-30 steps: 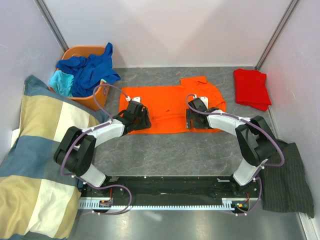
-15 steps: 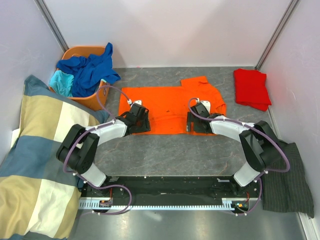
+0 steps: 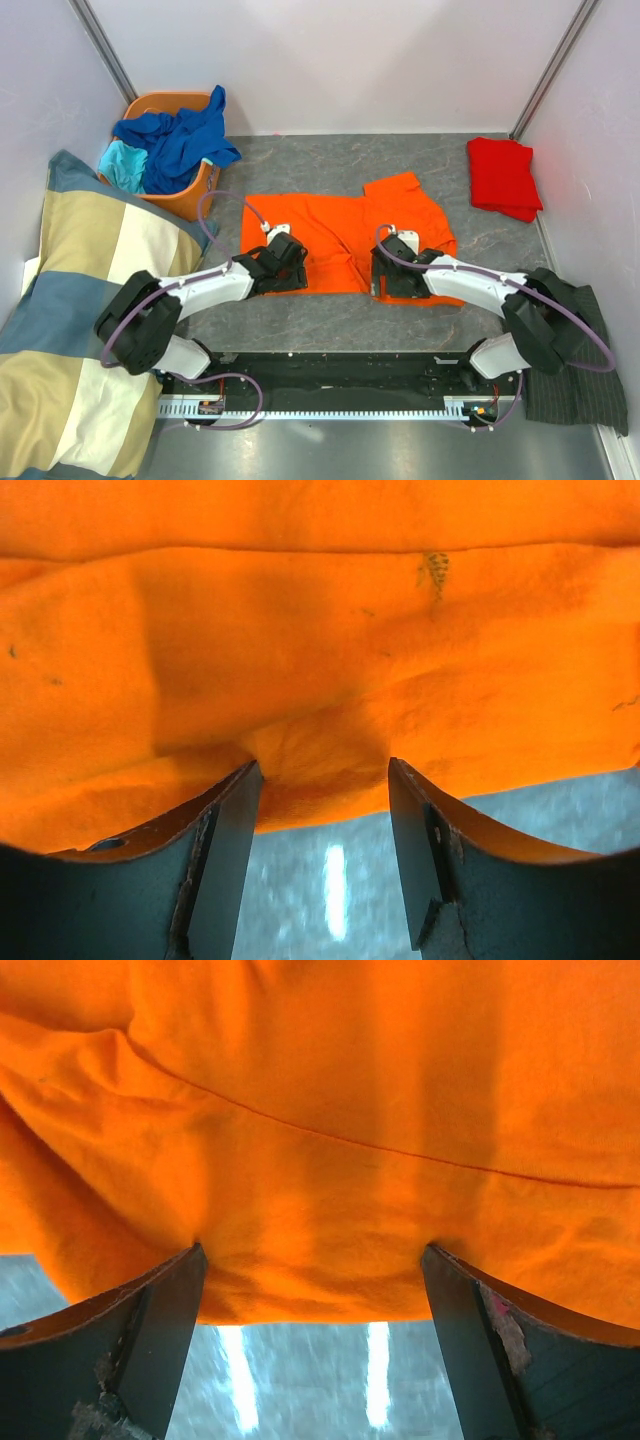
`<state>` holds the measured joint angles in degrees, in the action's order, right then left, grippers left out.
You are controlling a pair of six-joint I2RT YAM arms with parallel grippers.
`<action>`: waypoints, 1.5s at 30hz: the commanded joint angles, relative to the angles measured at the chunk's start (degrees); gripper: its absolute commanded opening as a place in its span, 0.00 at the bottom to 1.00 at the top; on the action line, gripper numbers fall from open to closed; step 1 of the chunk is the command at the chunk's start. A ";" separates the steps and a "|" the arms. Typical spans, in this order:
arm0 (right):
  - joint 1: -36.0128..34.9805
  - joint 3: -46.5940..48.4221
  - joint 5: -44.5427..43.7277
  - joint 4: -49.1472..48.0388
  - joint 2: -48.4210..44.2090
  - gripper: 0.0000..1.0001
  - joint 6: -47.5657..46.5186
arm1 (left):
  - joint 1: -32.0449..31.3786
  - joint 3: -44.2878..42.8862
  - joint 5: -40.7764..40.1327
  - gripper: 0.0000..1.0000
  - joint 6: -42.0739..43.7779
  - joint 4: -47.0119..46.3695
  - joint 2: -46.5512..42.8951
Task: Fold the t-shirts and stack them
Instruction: Fold the flattened tshirt in 1/3 of the way, then grap the side of the flattened tshirt furthest away from the robot with both arms
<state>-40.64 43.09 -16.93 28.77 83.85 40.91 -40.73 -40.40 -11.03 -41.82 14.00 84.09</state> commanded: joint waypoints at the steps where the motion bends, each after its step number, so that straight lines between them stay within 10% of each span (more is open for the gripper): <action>1: -0.93 -3.98 1.37 8.66 -3.51 0.98 4.88 | -2.24 6.82 0.31 0.63 -7.83 12.80 -3.65; 16: -1.19 -4.42 -4.61 19.38 -14.14 0.98 9.19 | -2.95 8.32 -4.09 0.62 -10.56 25.01 -15.18; 25: -1.11 12.69 -16.44 23.44 -17.33 0.98 4.72 | -4.09 0.70 -3.20 0.62 -8.81 27.75 -32.32; 29: 1.60 17.63 -19.99 15.46 -11.71 0.98 -3.17 | -4.01 -6.96 -12.75 0.66 -4.51 27.14 -32.86; 35: 18.45 25.18 -2.89 -4.33 5.50 0.98 -13.74 | -0.76 -13.82 -22.55 0.85 7.71 20.03 -26.98; 45: 31.85 51.91 10.06 -5.04 33.37 0.98 -24.46 | 16.82 -8.73 -2.95 0.84 10.36 10.70 -25.74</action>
<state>-11.90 87.46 -14.63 26.46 113.36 21.71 -24.84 -50.87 -20.43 -34.59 28.99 58.59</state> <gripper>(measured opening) 0.979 0.848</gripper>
